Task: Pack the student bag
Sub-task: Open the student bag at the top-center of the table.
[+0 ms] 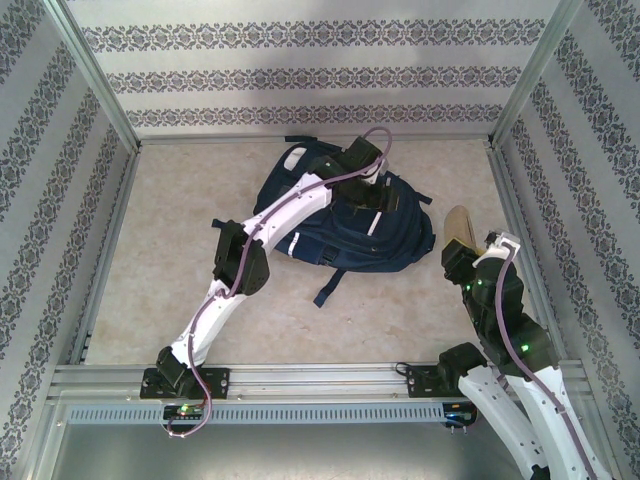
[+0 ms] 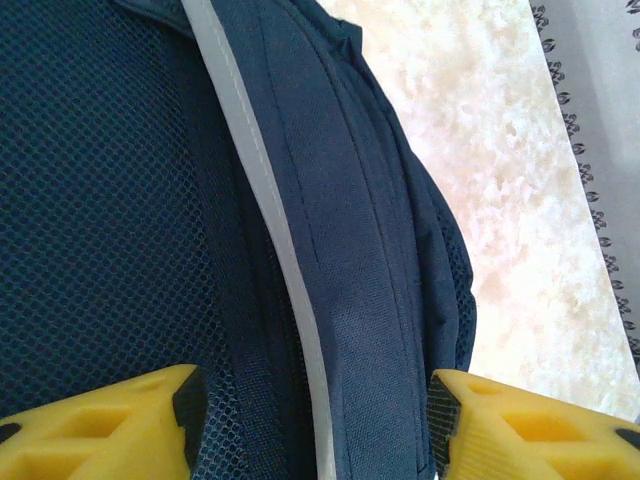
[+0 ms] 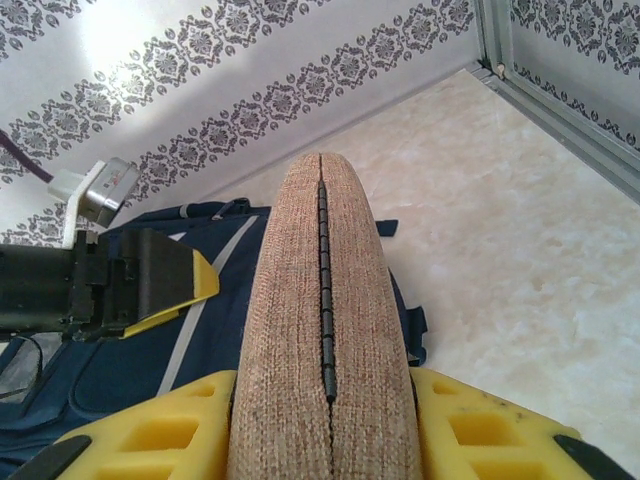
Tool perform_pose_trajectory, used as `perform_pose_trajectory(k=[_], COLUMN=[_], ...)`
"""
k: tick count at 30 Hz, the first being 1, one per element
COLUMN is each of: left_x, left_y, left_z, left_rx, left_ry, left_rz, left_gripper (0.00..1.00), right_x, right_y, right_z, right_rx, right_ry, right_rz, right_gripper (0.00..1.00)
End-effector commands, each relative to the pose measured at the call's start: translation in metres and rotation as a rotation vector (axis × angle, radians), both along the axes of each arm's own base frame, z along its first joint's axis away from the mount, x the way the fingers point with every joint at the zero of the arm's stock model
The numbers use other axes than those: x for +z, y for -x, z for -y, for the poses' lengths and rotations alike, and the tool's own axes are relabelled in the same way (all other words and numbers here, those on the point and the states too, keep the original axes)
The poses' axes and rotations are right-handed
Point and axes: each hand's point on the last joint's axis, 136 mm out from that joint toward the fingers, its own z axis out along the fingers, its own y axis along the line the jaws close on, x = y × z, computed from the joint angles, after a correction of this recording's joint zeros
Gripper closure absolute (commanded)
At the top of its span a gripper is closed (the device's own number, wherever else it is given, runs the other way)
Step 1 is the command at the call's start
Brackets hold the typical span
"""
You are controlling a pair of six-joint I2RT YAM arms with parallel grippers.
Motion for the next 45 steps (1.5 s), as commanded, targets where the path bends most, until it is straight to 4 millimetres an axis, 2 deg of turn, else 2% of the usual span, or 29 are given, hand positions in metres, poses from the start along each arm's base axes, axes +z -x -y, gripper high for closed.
perform_pose_trajectory(k=[1, 8, 16, 18, 19, 21, 23, 25, 28, 32, 35, 37, 41, 45], left_x=[0.005, 0.000, -0.035, -0.043, -0.045, -0.043, -0.029, -0.007, 0.042, 0.110, 0.144, 0.158, 0.170, 0.183], left_y=[0.013, 0.019, 0.016, 0.011, 0.010, 0.008, 0.008, 0.007, 0.006, 0.006, 0.009, 0.011, 0.015, 0.021], left_z=[0.015, 0.024, 0.017, 0.013, 0.011, 0.010, 0.013, 0.013, 0.006, -0.021, -0.042, -0.052, -0.063, -0.062], left_rx=[-0.032, -0.056, -0.041, -0.030, -0.026, -0.028, -0.040, -0.045, -0.047, -0.034, -0.041, -0.054, -0.080, -0.135], left_ry=[0.031, 0.035, -0.057, -0.091, -0.105, -0.112, -0.087, -0.066, -0.019, 0.043, 0.085, 0.102, 0.144, 0.210], left_rz=[-0.022, -0.023, -0.032, -0.017, -0.010, 0.001, 0.018, 0.053, 0.129, 0.206, 0.231, 0.240, 0.224, 0.215], left_gripper=[0.42, 0.52, 0.60, 0.65, 0.71, 0.89, 1.00, 1.00, 1.00, 1.00, 1.00, 1.00, 1.00, 1.00], right_x=[0.000, -0.011, -0.020, -0.023, -0.025, -0.027, -0.027, -0.025, -0.022, -0.020, -0.023, -0.026, -0.035, -0.048], right_y=[-0.003, -0.009, -0.011, -0.011, -0.011, -0.011, -0.010, -0.010, -0.009, -0.011, -0.015, -0.018, -0.029, -0.049], right_z=[-0.002, -0.010, -0.011, -0.012, -0.011, -0.011, -0.010, -0.008, -0.004, -0.001, 0.000, -0.002, -0.008, -0.031], right_rx=[0.009, 0.032, 0.031, 0.031, 0.029, 0.028, 0.026, 0.018, 0.007, -0.008, -0.010, -0.006, 0.022, 0.151], right_ry=[-0.007, -0.051, -0.065, -0.070, -0.074, -0.078, -0.076, -0.069, -0.061, -0.060, -0.076, -0.095, -0.165, -0.308], right_rz=[0.021, -0.005, -0.026, -0.032, -0.035, -0.041, -0.040, -0.040, -0.042, -0.054, -0.073, -0.086, -0.108, -0.151], right_gripper=[0.69, 0.69, 0.69, 0.68, 0.68, 0.68, 0.68, 0.68, 0.68, 0.68, 0.68, 0.68, 0.68, 0.67])
